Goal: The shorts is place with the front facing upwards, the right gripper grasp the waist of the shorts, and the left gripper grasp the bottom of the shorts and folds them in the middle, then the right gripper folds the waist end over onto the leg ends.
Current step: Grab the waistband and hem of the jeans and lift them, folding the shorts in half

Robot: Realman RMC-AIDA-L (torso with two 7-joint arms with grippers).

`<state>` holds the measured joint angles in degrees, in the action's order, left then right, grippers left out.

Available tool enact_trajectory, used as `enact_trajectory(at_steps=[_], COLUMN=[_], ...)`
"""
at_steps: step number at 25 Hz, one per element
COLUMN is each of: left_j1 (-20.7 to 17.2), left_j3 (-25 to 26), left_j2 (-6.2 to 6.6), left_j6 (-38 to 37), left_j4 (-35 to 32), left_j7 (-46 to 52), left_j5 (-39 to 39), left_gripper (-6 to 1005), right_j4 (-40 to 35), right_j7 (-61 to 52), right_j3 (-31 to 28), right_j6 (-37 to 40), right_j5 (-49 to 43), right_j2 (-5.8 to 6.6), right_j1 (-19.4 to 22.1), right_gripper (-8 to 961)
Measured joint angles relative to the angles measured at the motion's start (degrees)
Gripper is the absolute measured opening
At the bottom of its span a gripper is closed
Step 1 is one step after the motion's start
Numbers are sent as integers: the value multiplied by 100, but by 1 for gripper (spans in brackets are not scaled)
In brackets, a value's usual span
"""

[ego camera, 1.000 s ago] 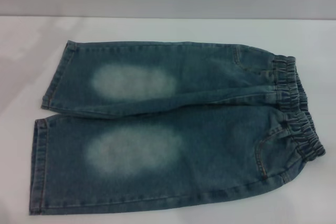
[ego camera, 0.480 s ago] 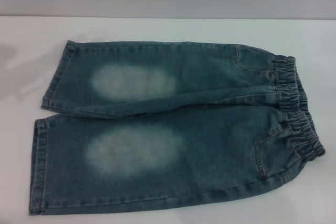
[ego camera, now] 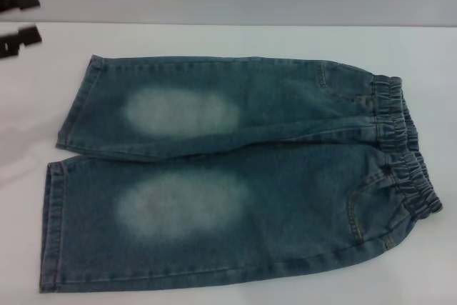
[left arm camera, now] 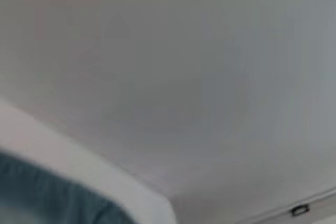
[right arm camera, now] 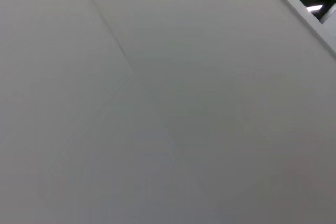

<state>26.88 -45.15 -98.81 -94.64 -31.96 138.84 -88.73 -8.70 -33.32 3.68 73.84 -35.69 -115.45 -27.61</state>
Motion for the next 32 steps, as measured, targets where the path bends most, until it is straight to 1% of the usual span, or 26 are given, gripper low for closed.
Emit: enact_trajectory(at_steps=[5, 7, 11, 14, 17, 19, 20, 24, 26, 29, 30, 32], left_j1=[-100, -106, -100, -110, -87, -87, -62, -60, -65, -64, -79, -124], left_j3=[-16, -11, 25, 27, -4, -4, 19, 16, 10, 13, 17, -11], left_j2=[3, 36, 109, 120, 128, 128, 130, 161, 179, 179, 178, 153], left_j6=[-119, -167, -271, -306, -498, -498, -588, -685, -872, -942, -1072, -1136], left_j4=[55, 160, 295, 282, 261, 261, 253, 251, 250, 248, 244, 251], left_j7=[37, 47, 183, 320, 548, 548, 632, 660, 655, 640, 565, 542], left_j5=[-726, -981, -1395, -1552, -2077, -2077, -2347, -2465, -2721, -2837, -3102, -3187], left_gripper=[811, 811, 809, 808, 807, 804, 802, 799, 799, 799, 799, 799], right_j4=[0, -4, -42, -110, -131, -126, -127, -145, -145, -145, -145, -145], right_j7=[15, 19, 21, 27, 30, 31, 33, 78, 80, 81, 82, 83], right_j3=[10, 22, 39, 57, 60, 61, 62, 44, 52, 64, 65, 65], right_j6=[-148, -232, -402, -606, -700, -732, -751, -819, -832, -834, -835, -836], right_j5=[1, 1, -12, -37, -43, -46, -46, -48, -46, -46, -46, -46], right_j2=[60, 75, 90, 95, 95, 95, 95, 103, 119, 135, 139, 154], right_j1=[-84, -103, -110, -111, -104, -95, -92, -97, -107, -135, -145, -156], right_gripper=[787, 786, 787, 787, 787, 787, 787, 787, 787, 788, 788, 788])
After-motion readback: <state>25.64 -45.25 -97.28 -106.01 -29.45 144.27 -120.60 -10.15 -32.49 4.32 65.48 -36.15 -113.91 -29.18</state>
